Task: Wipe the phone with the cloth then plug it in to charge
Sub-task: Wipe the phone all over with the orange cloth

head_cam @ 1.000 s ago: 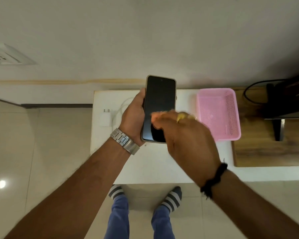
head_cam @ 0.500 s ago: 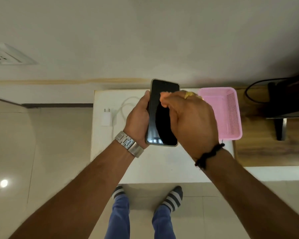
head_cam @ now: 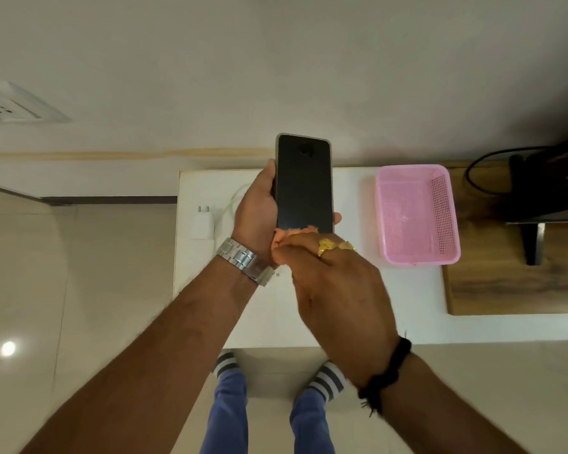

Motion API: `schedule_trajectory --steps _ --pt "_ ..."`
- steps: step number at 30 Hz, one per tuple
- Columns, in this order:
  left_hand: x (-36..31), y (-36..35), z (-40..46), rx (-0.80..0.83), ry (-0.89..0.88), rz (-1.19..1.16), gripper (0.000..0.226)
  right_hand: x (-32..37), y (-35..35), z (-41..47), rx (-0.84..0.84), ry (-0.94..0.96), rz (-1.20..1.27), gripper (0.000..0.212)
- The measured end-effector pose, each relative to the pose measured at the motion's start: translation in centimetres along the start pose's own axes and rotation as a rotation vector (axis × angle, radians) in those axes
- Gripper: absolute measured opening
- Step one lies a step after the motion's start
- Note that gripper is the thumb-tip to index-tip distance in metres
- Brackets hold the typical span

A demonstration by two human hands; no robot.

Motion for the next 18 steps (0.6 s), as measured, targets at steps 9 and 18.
schedule_trajectory --steps 9,18 --pt "1.1 -1.1 -0.5 0.084 0.058 -0.079 0.059 0.3 -0.1 0.9 0.241 -0.108 0.015 0.044" --pt "-0.3 -0.9 -0.5 0.094 0.020 -0.103 0.053 -0.7 0.1 2.4 0.230 -0.197 -0.011 0.016"
Point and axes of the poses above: each hand's wrist, its own z-axis towards the middle knuckle, its own y-axis out of the back of the hand, x = y × z, the point moved 8 cm from there along z, towards the middle knuckle, and after that the axes turned 13 degrees about z, right-handed, at the moved point
